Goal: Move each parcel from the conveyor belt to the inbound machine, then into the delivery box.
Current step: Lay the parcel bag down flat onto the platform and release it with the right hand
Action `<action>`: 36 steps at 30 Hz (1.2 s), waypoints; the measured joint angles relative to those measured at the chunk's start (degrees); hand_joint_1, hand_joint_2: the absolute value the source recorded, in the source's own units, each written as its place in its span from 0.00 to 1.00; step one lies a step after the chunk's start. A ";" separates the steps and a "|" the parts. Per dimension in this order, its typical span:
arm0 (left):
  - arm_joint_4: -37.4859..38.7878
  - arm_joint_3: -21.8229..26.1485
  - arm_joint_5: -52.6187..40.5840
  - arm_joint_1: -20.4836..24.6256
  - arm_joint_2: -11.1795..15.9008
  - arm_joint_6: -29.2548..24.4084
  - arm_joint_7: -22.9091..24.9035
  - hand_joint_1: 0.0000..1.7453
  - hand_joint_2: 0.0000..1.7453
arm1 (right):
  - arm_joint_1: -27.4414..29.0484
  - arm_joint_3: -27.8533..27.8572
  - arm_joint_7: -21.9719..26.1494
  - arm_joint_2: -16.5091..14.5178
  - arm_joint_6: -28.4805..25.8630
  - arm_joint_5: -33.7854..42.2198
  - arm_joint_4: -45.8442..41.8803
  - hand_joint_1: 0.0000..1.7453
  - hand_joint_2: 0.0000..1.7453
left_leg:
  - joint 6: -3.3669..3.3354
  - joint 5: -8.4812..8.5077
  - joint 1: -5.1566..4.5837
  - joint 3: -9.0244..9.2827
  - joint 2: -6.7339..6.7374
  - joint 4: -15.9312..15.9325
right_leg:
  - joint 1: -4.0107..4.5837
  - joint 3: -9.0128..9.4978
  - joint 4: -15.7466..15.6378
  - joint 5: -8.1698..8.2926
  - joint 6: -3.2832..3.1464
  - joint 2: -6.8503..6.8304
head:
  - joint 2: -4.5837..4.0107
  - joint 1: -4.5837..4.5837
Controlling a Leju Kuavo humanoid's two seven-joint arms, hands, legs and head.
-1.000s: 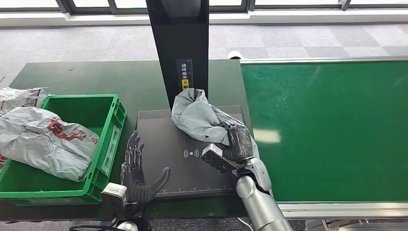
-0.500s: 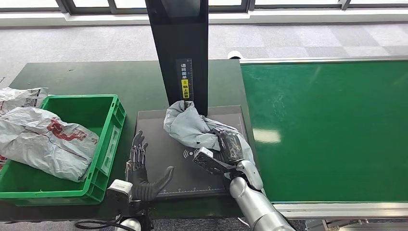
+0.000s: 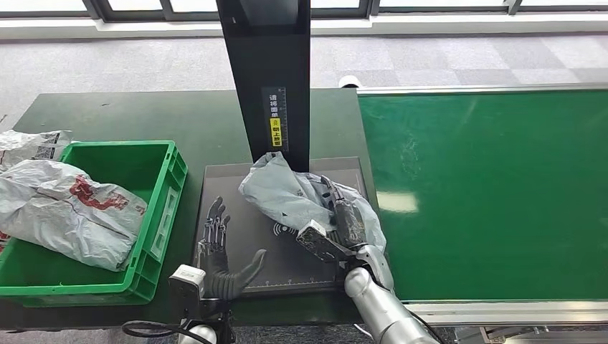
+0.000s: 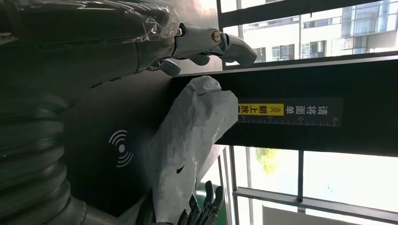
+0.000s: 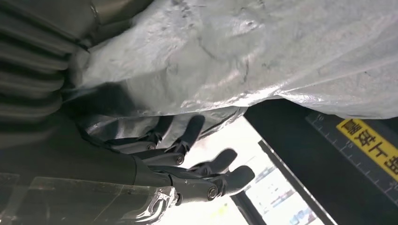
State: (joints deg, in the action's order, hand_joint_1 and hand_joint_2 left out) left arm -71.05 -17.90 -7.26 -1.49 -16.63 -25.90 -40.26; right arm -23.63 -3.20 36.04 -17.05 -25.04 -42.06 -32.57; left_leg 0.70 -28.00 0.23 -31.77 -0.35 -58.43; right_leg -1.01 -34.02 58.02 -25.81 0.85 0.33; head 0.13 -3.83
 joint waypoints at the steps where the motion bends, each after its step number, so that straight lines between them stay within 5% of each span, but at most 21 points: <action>1: 0.25 -0.31 0.16 0.21 0.05 -0.17 0.00 0.00 1.00 | 0.06 0.05 0.61 0.05 1.17 0.72 0.02 0.00 0.00 | 0.00 0.00 0.00 0.00 0.01 0.00 | 0.00 0.00 0.00 0.00 0.00 0.00 | 0.00 0.00; 7: 1.05 -1.03 0.16 0.85 0.17 -0.09 0.00 0.00 1.00 | 0.40 0.19 3.21 0.28 7.18 5.14 -0.03 0.00 0.00 | 0.00 0.00 0.00 0.00 0.01 0.00 | 0.00 -0.01 0.00 0.00 0.00 0.03 | 0.00 0.00; 14: 1.06 -1.03 -0.74 0.98 0.17 1.07 0.00 0.00 1.00 | 2.76 -0.54 4.07 1.06 20.32 19.96 -5.55 0.00 0.00 | 0.00 0.00 0.00 -0.02 0.00 0.00 | 0.00 -0.01 0.00 0.00 0.00 0.03 | 0.00 0.00; 22: 1.05 -1.03 -1.02 1.16 0.17 1.21 0.00 0.00 1.00 | 4.43 -2.21 4.13 2.06 22.71 23.28 -10.64 0.00 0.00 | 0.00 0.00 0.00 -0.02 0.00 0.00 | 0.00 -0.02 0.00 0.00 0.00 0.03 | 0.00 0.00; 28: 1.03 -1.03 -1.30 1.17 0.16 1.31 0.00 0.00 1.00 | 7.39 -5.18 4.18 3.33 29.46 33.94 -20.62 0.00 0.00 | 0.00 0.00 0.00 -0.03 0.00 0.00 | 0.00 -0.03 0.00 0.00 0.00 0.03 | 0.00 0.00; 36: 1.02 -1.03 -1.37 1.17 0.15 1.31 0.00 0.00 1.00 | 9.08 -6.78 4.17 4.34 30.24 35.31 -27.95 0.00 0.00 | 0.00 -0.01 0.00 -0.06 0.00 0.00 | 0.00 -0.04 0.00 0.00 0.00 0.03 | 0.00 0.00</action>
State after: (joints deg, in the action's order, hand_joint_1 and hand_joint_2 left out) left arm -70.03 -18.93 -8.62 -0.32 -16.48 -24.59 -40.26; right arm -14.55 -9.98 40.21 -12.71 5.20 -6.75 -60.52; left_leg 0.70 -28.01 0.23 -31.82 -0.35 -58.43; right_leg -1.01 -34.05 58.02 -25.81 0.85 0.36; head 0.13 -3.82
